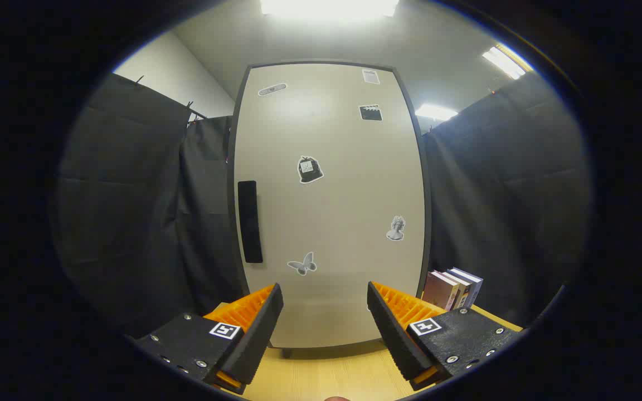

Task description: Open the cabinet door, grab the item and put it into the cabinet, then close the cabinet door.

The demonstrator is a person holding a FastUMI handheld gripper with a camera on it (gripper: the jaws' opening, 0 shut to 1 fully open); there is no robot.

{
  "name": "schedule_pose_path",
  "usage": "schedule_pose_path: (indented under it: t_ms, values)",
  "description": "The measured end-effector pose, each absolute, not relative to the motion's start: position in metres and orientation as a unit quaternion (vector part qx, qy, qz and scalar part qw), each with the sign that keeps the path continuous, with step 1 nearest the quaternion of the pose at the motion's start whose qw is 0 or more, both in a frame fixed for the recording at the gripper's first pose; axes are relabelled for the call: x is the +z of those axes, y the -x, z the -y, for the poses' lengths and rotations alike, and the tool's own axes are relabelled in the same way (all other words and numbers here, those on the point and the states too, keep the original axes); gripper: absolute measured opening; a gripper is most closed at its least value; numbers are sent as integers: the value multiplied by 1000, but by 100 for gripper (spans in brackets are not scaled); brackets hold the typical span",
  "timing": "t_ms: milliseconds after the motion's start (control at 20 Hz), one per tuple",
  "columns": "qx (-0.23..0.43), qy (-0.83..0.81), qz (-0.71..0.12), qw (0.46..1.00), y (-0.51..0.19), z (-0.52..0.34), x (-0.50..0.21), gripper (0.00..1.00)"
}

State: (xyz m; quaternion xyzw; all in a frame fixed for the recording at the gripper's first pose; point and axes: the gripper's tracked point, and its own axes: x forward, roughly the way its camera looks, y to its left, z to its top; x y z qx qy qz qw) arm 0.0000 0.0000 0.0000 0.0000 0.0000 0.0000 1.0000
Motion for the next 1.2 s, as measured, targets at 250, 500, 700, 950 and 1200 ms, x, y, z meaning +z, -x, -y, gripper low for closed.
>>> schedule_pose_path:
  t_ms: [250, 500, 700, 950, 1200]
  values:
    - [-3, -3, 2, 1000, -4, 0, 4, 94]
    - [0, 9, 1, 1000, -6, -5, 1, 94]
    - [-2, 10, 3, 1000, -8, -5, 3, 94]
    - [-1, 9, 5, 1000, -12, -7, 5, 94]
    - [0, 16, 8, 1000, -17, -11, 8, 94]
